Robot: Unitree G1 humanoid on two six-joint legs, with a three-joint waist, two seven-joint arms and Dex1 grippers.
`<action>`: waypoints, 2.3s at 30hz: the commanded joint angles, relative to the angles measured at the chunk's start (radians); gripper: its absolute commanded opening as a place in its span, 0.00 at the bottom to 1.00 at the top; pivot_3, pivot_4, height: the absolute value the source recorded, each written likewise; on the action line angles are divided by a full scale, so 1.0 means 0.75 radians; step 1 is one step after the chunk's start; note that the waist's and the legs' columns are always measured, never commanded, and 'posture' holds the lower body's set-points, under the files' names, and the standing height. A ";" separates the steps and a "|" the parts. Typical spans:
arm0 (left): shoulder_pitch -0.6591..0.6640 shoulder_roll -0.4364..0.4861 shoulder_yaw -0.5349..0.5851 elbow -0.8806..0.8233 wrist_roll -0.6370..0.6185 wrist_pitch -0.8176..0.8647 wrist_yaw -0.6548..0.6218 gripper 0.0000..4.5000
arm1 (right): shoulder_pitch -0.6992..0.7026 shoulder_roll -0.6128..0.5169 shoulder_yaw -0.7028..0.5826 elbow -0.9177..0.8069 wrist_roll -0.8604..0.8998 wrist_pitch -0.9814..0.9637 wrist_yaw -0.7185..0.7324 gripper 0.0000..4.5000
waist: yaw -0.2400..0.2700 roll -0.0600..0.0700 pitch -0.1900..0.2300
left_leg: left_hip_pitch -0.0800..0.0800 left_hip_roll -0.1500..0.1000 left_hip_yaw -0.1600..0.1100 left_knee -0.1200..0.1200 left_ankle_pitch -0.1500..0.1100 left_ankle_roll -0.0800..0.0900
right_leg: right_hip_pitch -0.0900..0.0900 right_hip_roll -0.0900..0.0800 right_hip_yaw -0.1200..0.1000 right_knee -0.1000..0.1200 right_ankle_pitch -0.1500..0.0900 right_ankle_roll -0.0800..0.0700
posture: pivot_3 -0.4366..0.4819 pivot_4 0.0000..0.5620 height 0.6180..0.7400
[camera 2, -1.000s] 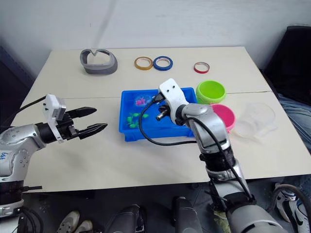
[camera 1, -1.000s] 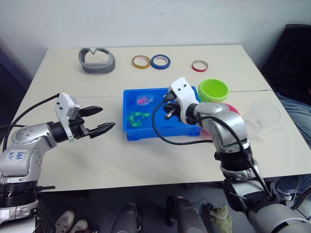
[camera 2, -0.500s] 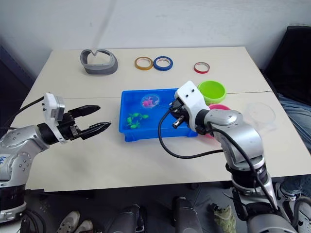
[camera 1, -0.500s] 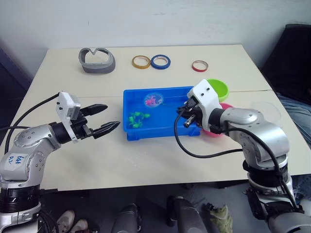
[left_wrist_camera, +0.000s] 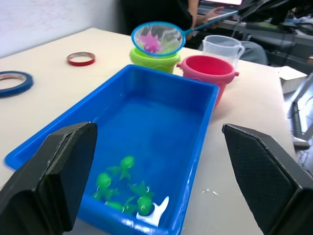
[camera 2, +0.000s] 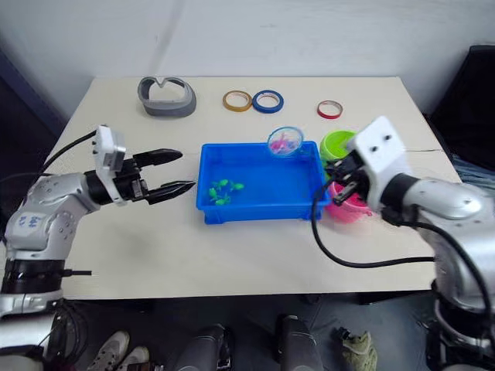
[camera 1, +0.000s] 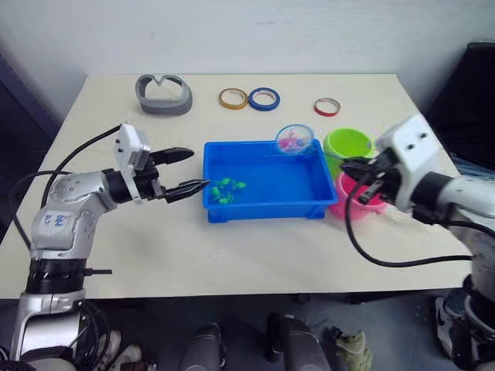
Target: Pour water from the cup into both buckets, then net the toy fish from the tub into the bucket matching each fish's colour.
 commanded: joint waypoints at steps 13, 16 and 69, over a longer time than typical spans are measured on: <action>-0.222 -0.176 -0.117 0.337 0.108 -0.216 -0.175 0.99 | 0.830 -0.253 -0.326 -0.273 -0.332 -0.334 -0.065 0.00 | 0.030 0.000 0.000 | 0.003 -0.001 0.004 0.001 0.001 0.005 | 0.002 0.001 -0.003 0.000 0.002 0.003 | 0.48 0.27 0.78; -0.235 -0.183 -0.115 0.360 0.115 -0.230 -0.187 0.99 | 0.963 -0.316 -0.230 -0.218 -0.513 -0.547 -0.127 0.00 | 0.027 0.000 0.000 | 0.003 -0.001 0.005 0.001 0.002 0.005 | 0.002 0.002 -0.002 0.001 0.002 0.004 | 0.48 0.27 0.78; -0.217 -0.178 -0.098 0.346 0.119 -0.238 -0.204 0.99 | 1.211 -0.167 -0.371 0.125 -1.909 -1.970 -0.293 0.00 | 0.029 0.000 0.000 | 0.006 -0.005 0.005 0.003 0.007 0.002 | 0.003 0.006 -0.002 0.004 0.002 0.004 | 0.48 0.27 0.78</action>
